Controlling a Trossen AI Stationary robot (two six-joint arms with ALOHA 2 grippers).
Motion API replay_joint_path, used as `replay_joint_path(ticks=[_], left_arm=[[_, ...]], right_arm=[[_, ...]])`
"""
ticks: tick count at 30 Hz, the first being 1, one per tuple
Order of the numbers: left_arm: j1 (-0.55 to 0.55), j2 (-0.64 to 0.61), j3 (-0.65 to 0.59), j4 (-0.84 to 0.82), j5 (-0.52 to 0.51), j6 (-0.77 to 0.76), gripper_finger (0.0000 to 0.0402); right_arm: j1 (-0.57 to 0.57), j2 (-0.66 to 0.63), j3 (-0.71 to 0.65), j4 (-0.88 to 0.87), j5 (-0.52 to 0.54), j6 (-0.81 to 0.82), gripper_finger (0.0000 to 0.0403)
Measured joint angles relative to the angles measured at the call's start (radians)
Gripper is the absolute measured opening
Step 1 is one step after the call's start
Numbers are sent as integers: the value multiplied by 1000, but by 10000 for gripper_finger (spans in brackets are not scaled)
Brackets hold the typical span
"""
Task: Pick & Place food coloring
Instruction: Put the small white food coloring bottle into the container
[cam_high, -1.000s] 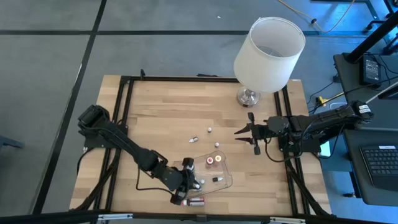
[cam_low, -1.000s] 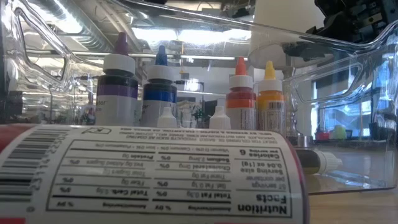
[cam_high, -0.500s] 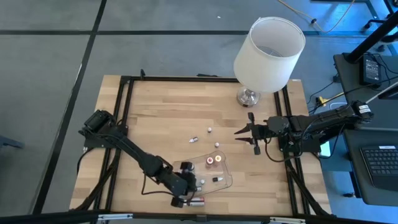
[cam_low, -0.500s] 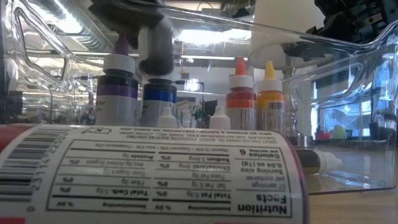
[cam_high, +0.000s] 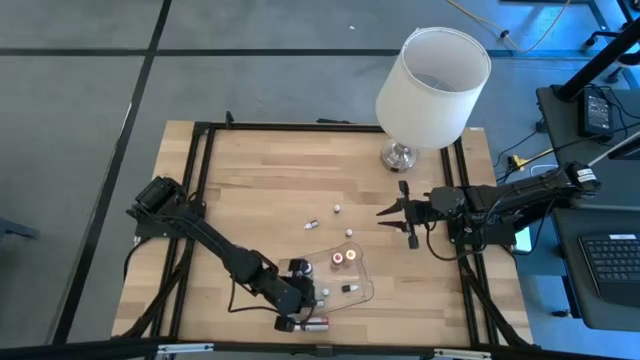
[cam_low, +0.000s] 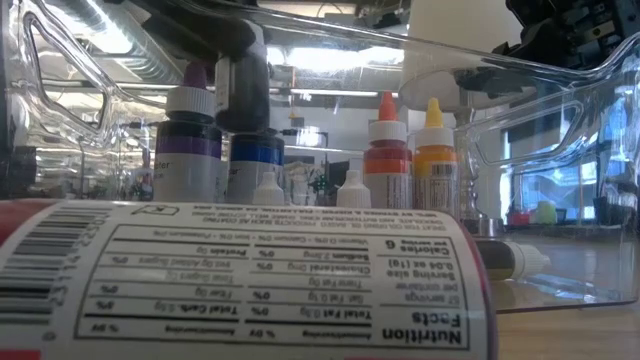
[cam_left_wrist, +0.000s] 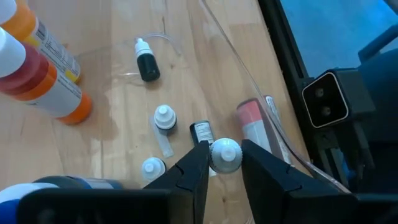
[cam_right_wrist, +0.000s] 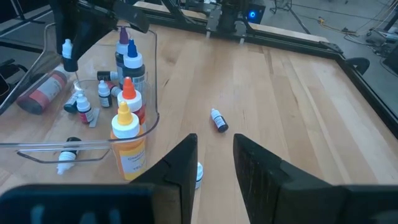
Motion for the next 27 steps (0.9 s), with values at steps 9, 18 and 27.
replay_joint_path(ticks=[9,18,27], left_arm=[[0,0,0,0,0,1,94],[2,-26,-2,-17,2,108,97],[-21,-267,-43,-73,-179,107,93]], right_arm=[[0,0,0,0,0,0,107],[0,0,0,0,0,0,107],[0,0,0,0,0,2,107]])
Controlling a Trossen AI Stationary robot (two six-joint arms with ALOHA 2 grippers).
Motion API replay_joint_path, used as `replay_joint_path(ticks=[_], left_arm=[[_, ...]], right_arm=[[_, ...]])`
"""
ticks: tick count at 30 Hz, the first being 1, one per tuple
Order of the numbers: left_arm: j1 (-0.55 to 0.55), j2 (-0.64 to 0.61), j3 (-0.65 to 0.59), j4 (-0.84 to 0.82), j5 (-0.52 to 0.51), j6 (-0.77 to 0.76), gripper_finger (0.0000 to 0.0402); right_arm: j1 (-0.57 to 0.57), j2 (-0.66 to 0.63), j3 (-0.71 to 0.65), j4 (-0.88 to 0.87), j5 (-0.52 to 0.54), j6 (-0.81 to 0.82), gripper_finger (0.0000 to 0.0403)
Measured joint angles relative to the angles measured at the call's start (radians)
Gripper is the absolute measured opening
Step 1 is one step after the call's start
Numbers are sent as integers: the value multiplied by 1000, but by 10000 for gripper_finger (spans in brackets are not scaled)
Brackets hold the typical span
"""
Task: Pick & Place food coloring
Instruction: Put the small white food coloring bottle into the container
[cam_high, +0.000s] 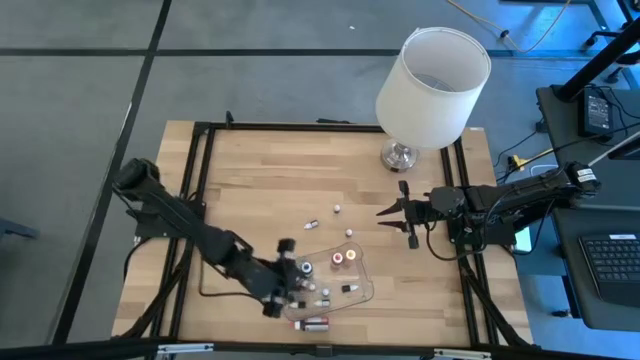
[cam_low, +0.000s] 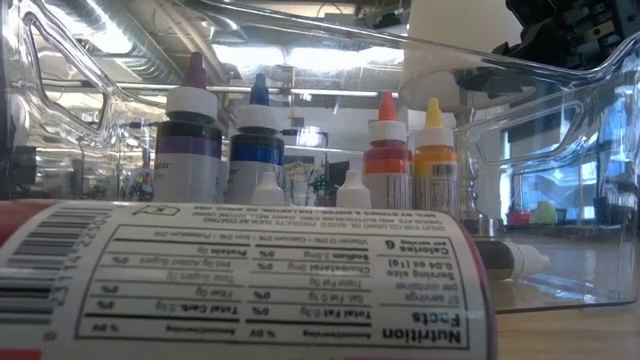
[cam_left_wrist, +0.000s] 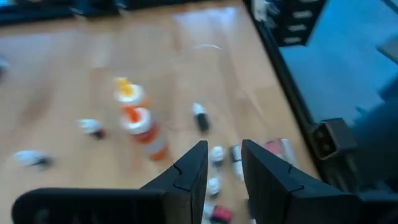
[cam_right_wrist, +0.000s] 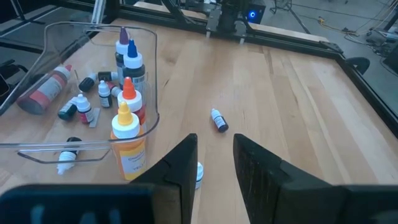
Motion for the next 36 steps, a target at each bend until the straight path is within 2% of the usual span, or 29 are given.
replay_joint_path(ticks=[4,7,10,14,19,24,30,32,36], left_arm=[[-49,-116,-128,29,-175,-59,95],[-61,-190,-276,149,-253,-125,97],[-54,-240,-455,384,-225,-141,96],[-14,-279,-678,714,-108,-135,94],[35,-341,-862,956,-22,-105,96],[68,-436,-952,1002,-19,-14,97],[75,-511,-981,980,-144,120,93],[75,-513,-981,980,-176,138,94],[75,-512,-981,979,-175,126,97]], right_arm=[[0,0,0,3,0,1,107],[0,0,0,15,0,0,107],[0,0,0,20,0,0,107],[0,0,0,26,0,-1,107],[0,0,0,31,0,1,107],[0,0,0,47,-2,65,107],[0,0,0,50,0,189,107],[0,0,0,59,33,218,107],[0,0,0,77,108,280,125]])
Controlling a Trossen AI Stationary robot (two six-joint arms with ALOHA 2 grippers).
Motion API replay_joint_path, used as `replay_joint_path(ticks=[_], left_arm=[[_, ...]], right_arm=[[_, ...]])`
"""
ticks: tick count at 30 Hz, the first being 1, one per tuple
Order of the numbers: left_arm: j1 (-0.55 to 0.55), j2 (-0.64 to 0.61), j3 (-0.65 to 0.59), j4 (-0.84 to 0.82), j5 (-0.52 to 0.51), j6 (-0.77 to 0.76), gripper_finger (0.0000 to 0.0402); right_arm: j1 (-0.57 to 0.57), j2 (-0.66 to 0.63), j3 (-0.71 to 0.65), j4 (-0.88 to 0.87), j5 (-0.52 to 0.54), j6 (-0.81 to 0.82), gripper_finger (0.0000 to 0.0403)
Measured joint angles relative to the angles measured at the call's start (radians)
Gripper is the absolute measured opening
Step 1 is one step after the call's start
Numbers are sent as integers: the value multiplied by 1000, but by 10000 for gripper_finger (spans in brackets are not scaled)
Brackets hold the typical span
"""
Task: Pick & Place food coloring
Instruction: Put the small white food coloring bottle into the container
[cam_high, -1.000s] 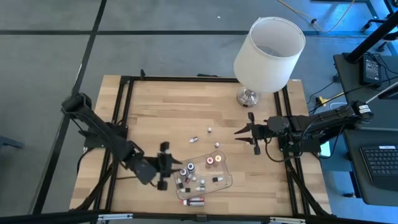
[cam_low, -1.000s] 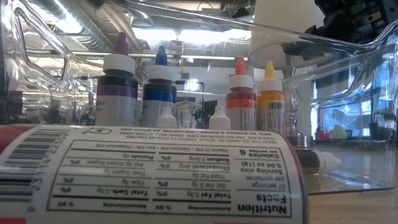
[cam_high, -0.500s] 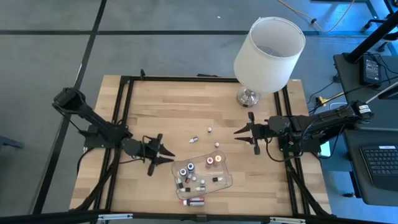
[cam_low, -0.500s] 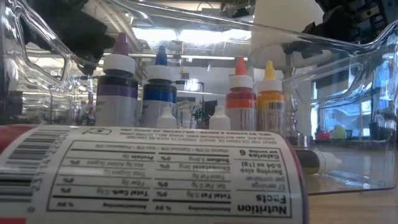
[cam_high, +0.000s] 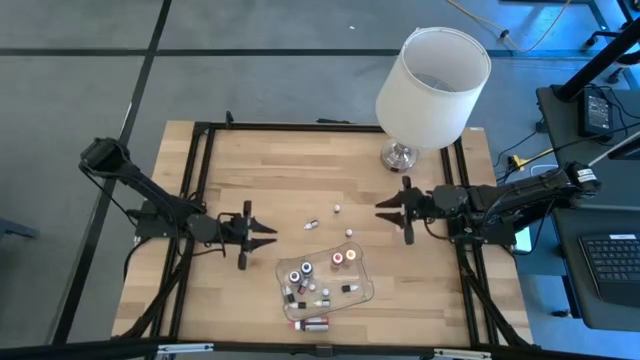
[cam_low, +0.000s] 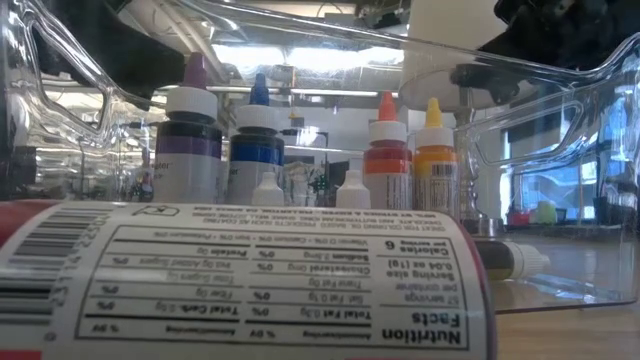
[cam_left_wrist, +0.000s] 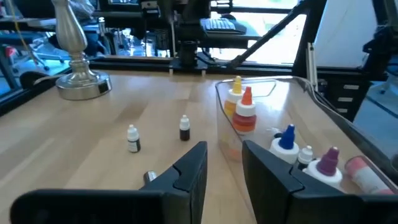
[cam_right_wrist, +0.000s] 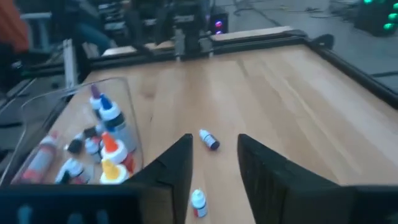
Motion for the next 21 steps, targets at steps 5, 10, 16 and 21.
replay_joint_path(ticks=[5,10,16,21], left_arm=[[0,0,0,-1,4,-2,96],[0,0,0,-15,4,-3,93],[0,1,0,-16,5,-3,97],[0,1,0,-17,5,-3,97]], right_arm=[[0,0,0,15,148,-2,180],[0,0,0,34,268,-46,220],[0,19,0,130,264,-76,234],[-30,126,57,149,172,-127,225]])
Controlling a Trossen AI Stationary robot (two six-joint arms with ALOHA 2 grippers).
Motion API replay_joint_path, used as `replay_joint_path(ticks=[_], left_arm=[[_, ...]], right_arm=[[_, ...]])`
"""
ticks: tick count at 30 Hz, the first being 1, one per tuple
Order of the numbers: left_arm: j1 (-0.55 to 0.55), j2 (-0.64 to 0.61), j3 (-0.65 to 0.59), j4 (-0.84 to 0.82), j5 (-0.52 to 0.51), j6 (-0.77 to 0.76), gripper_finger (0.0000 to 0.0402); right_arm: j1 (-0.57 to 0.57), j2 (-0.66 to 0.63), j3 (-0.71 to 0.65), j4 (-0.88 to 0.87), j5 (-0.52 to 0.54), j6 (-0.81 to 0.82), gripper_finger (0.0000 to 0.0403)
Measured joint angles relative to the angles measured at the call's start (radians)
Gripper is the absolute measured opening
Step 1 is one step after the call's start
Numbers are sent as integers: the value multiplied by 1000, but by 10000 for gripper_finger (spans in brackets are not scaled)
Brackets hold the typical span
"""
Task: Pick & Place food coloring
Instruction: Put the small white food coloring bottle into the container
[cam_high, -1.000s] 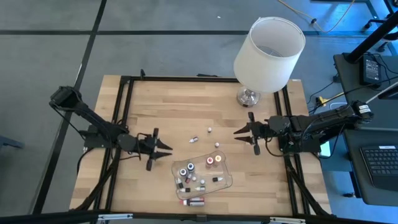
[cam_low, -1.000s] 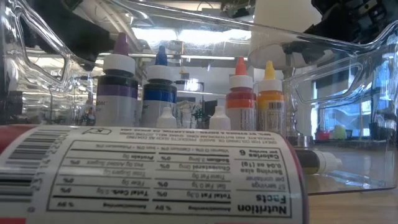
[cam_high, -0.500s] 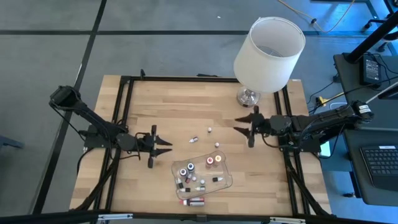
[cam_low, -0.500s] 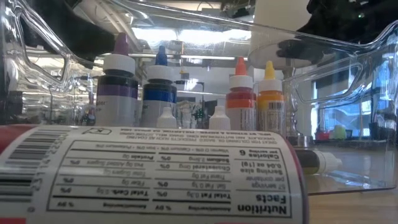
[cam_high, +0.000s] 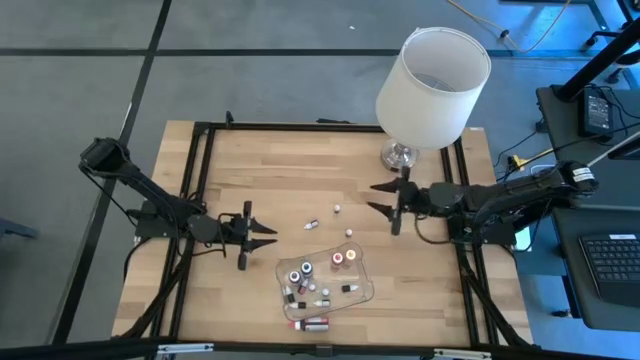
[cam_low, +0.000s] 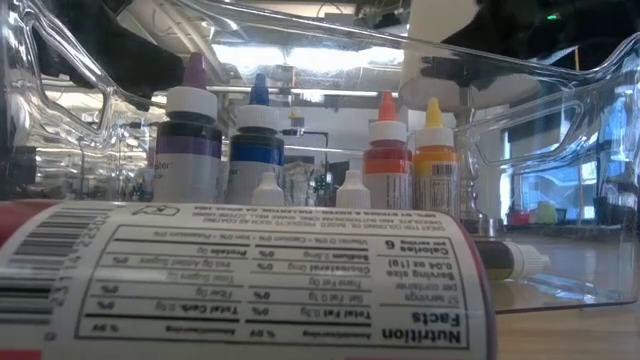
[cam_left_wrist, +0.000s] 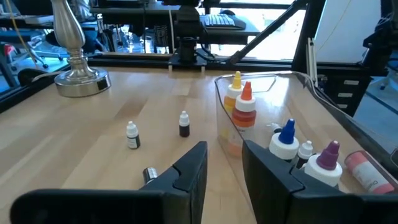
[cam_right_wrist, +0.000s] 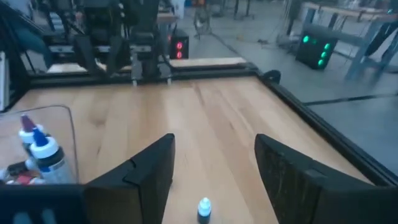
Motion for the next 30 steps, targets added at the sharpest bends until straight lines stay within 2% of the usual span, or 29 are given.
replay_joint_path(ticks=[6,13,20,30], left_arm=[[0,0,0,0,0,21,97],[0,0,0,1,2,49,99],[0,0,0,-6,4,18,97],[0,0,1,-16,4,16,96]], right_arm=[[-105,228,141,-90,-171,-2,216],[-178,460,270,-150,-300,-45,216],[-202,623,324,-150,-318,-57,216],[-201,764,328,-103,-318,-51,216]])
